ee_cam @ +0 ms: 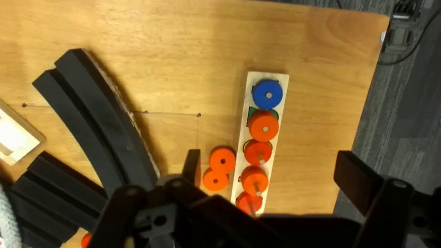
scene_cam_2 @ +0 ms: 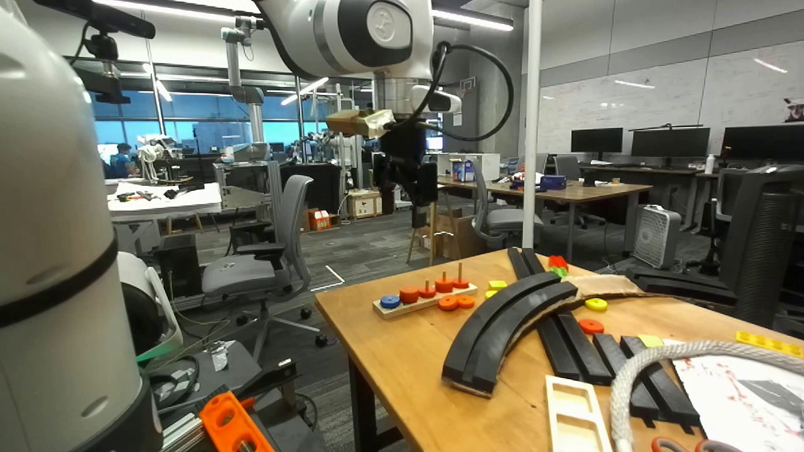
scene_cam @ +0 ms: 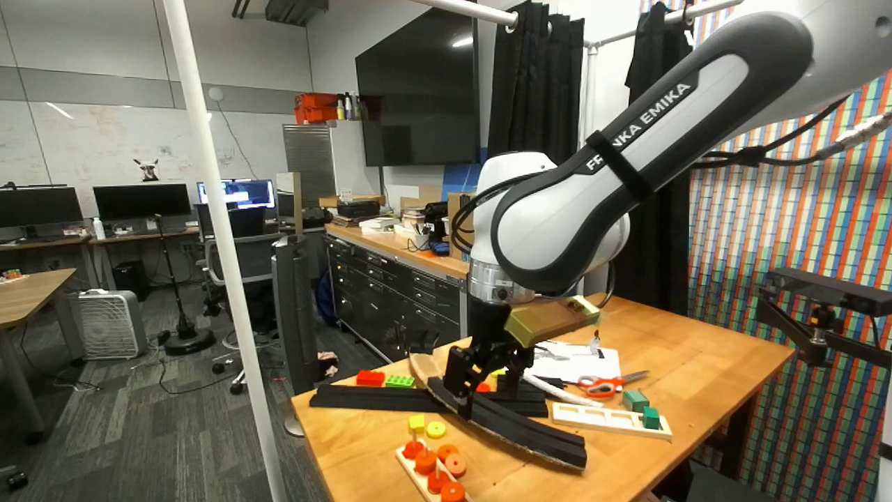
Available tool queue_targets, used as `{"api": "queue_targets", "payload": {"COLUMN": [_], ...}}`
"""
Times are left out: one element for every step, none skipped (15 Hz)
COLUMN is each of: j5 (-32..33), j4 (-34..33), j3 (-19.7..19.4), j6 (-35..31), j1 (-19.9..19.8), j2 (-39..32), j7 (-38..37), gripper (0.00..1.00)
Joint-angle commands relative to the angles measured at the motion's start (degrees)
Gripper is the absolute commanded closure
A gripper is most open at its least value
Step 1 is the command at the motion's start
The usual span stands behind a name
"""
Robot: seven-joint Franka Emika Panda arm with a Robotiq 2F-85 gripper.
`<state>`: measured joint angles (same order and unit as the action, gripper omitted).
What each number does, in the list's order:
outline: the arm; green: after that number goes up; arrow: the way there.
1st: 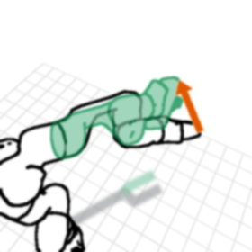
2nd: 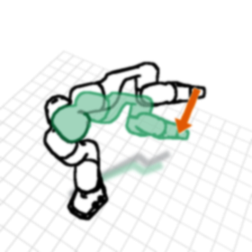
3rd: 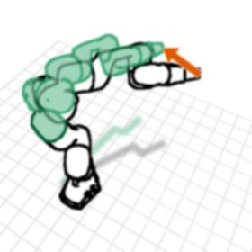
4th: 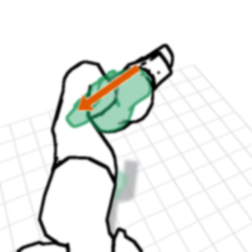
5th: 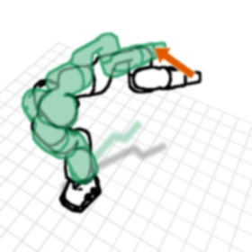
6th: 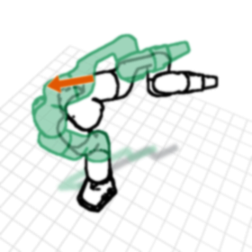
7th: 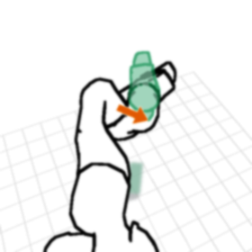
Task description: Put the yellow ring on the wooden platform
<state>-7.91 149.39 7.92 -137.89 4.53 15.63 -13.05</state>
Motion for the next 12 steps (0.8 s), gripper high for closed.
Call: {"api": "queue_targets", "payload": {"j5": [-1.0,-2.3,-2.8,-3.0,-3.3,-4.0,-4.6,-5.0,-5.3,-5.3,-5.2,-4.7], "j4": [-4.9,-6.3,-7.6,-9.3,-10.7,-12.3,-13.6,-15.3,-16.7,-18.3,-19.5,-20.8], "j3": [-1.9,-2.6,-3.0,-3.3,-3.5,-3.8,-4.0,-4.1,-4.2,-4.3,-4.5,-4.7], "j6": [-7.9,-9.6,-10.8,-11.6,-12.1,-12.1,-12.3,-11.8,-11.7,-11.3,-11.2,-11.2], "j1": [-1.2,-1.0,-1.1,-1.2,-1.2,-1.1,-1.1,-1.1,-1.2,-1.1,-1.1,-1.0], "j2": [-7.7,-9.8,-11.8,-14.0,-16.0,-18.0,-19.6,-21.5,-23.1,-24.9,-26.2,-27.8], "j7": [-0.2,0.4,0.2,-0.6,-0.9,-0.7,-0.8,-0.9,-1.2,-1.5,-1.9,-2.6], "gripper": [0.0,0.0,0.0,0.0,0.0,0.0,0.0,0.0,0.0,0.0,0.0,0.0]}}
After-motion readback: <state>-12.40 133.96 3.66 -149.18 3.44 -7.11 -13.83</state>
